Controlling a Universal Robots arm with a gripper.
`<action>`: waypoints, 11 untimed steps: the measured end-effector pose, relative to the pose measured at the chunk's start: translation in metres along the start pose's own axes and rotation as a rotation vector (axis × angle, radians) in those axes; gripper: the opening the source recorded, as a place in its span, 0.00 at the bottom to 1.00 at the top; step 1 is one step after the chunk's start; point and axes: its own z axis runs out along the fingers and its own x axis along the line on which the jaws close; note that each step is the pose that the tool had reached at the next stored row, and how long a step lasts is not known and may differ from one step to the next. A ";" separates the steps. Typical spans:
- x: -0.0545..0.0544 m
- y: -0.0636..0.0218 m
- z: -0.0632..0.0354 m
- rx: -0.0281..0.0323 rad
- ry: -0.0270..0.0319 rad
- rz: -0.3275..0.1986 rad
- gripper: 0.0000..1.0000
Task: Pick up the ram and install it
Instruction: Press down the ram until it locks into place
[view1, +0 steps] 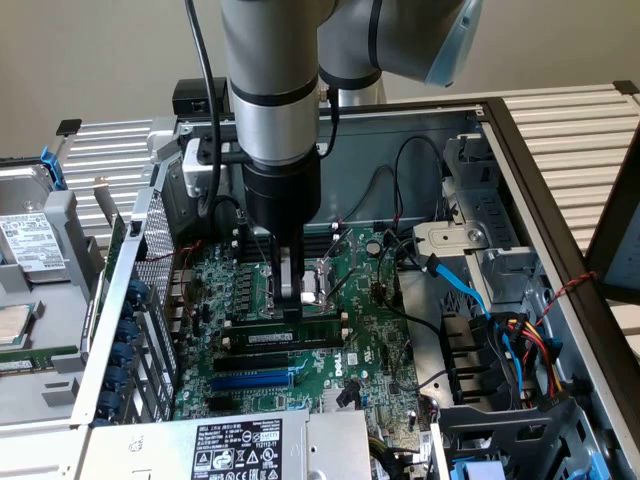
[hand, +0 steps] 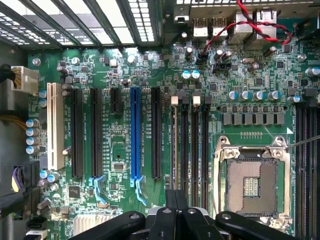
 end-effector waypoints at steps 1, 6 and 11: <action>0.000 0.0000 0.0003 0.0012 0.0001 0.000 0.11; 0.000 0.0000 0.0014 0.0028 -0.0004 0.000 0.11; 0.000 0.0001 0.0020 0.0038 -0.0002 0.000 0.11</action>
